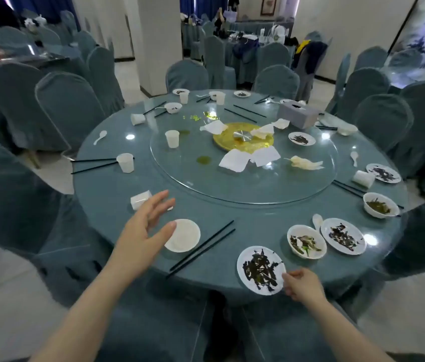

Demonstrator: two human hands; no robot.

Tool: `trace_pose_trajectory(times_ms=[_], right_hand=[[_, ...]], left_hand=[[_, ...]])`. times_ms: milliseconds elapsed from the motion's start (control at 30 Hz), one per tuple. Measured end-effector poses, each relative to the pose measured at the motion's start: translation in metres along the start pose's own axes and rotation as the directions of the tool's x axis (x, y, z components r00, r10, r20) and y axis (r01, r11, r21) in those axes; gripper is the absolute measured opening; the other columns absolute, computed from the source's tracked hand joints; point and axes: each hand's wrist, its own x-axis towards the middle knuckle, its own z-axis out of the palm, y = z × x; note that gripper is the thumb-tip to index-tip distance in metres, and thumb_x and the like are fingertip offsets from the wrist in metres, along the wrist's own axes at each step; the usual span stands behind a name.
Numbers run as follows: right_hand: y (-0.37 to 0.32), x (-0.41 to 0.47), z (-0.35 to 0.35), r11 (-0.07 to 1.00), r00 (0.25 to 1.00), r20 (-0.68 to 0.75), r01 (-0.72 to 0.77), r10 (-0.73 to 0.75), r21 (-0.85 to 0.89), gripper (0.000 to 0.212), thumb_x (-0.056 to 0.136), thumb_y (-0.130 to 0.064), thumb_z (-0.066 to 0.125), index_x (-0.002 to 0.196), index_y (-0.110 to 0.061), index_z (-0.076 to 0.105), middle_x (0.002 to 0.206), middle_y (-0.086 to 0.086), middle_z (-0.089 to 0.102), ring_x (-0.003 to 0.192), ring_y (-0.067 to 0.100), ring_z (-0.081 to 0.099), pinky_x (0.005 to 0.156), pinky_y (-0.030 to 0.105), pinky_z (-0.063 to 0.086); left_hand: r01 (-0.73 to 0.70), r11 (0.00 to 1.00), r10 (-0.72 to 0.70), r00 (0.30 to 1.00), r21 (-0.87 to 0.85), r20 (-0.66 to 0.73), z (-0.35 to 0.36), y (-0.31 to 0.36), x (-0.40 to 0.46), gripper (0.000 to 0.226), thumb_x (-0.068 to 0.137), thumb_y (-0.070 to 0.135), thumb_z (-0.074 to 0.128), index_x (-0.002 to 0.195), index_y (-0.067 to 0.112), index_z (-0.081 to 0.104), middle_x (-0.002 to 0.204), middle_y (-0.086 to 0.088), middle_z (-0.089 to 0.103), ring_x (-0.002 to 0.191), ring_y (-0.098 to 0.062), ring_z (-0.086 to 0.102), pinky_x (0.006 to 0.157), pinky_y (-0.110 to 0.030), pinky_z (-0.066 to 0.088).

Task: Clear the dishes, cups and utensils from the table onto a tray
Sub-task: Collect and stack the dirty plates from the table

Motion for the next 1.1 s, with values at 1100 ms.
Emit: trace_pose_trajectory(times_ms=[1100], right_hand=[[-0.031, -0.154, -0.028, 0.907, 0.977, -0.004, 0.198, -0.211, 0.372, 0.017, 0.087, -0.022, 0.066, 0.094, -0.008, 0.060, 0.059, 0.005, 0.067, 0.047, 0.016, 0.060, 0.047, 0.027, 0.046]], left_hand=[[0.520, 0.835, -0.410, 0.807, -0.181, 0.425, 0.093, -0.020, -0.066, 0.020, 0.099, 0.013, 0.044, 0.111, 0.019, 0.060, 0.090, -0.011, 0.074, 0.071, -0.028, 0.071, 0.056, -0.021, 0.053]])
